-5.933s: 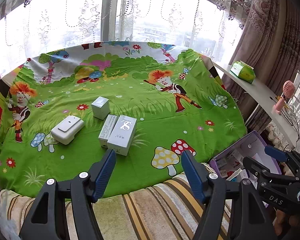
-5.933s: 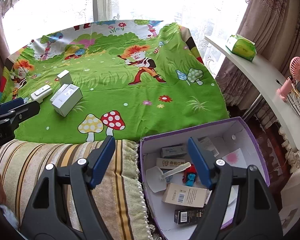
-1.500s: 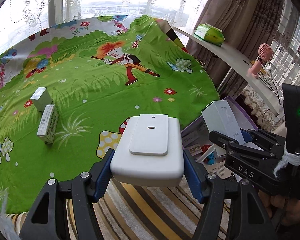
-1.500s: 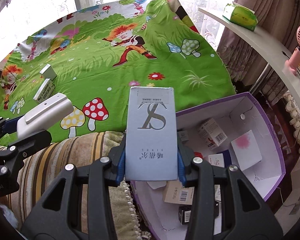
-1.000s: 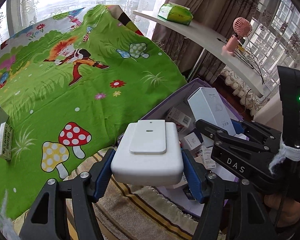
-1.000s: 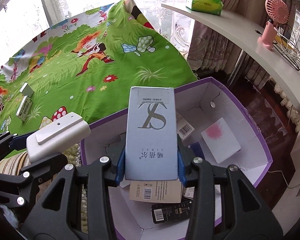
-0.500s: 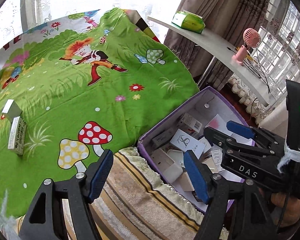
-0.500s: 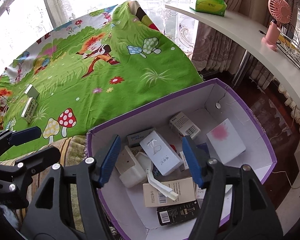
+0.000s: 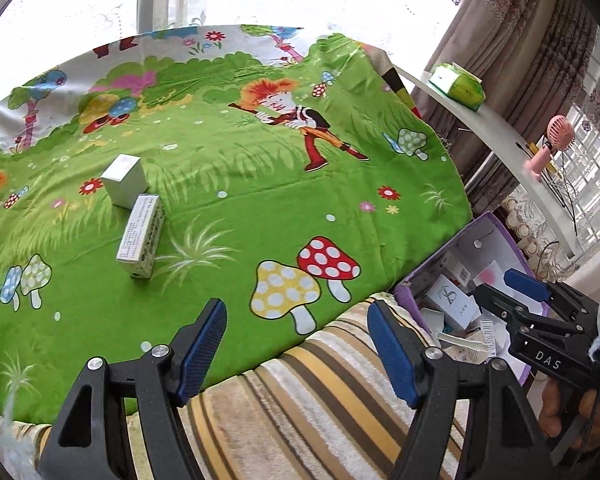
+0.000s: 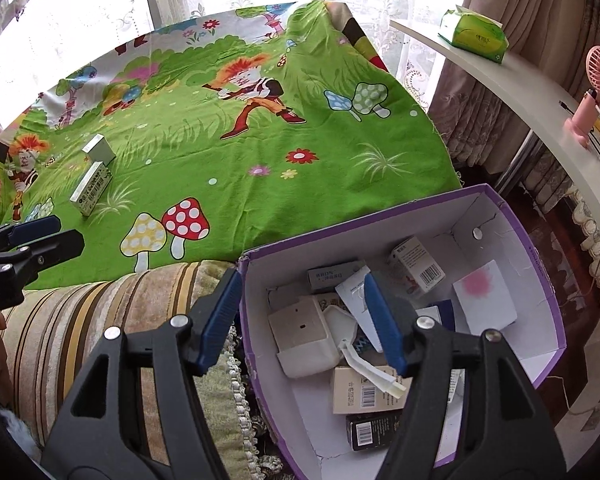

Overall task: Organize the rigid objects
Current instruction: 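Move both open tools back toward the last two boxes on the bedspread, then grasp the narrow white medicine box with the left tool while the right tool grasps the white cube box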

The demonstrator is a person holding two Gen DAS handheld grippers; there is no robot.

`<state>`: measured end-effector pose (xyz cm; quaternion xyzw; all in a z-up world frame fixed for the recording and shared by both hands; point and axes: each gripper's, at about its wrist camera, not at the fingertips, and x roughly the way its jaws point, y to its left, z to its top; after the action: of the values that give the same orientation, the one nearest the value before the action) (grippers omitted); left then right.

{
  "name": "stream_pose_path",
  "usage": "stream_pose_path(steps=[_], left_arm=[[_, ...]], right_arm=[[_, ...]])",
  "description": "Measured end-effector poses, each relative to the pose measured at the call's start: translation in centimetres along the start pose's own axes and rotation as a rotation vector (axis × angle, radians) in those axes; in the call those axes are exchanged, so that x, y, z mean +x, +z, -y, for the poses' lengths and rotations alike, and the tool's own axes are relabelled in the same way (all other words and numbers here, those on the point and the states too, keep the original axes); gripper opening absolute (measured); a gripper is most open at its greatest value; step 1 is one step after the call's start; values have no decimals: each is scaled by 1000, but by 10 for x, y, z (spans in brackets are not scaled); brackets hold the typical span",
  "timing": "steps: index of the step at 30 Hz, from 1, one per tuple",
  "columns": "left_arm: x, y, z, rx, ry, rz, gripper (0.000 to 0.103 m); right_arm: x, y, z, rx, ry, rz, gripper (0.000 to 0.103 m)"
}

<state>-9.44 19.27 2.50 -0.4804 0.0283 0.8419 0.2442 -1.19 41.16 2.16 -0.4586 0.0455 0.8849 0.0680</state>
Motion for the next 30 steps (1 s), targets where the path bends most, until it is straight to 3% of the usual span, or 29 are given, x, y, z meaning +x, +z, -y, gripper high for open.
stream_pose_path(steps=[11, 22, 27, 30], left_arm=[[9, 22, -95, -133, 134, -12, 74], [57, 45, -122, -126, 180, -84, 70], [73, 47, -122, -106, 193, -99, 64], [78, 47, -124, -100, 185, -108, 47]], right_arm=[[21, 14, -35, -61, 52, -34, 67], [47, 44, -67, -96, 93, -41, 67], [60, 54, -84, -135, 106, -50, 67], [66, 60, -94, -148, 119, -54, 67]])
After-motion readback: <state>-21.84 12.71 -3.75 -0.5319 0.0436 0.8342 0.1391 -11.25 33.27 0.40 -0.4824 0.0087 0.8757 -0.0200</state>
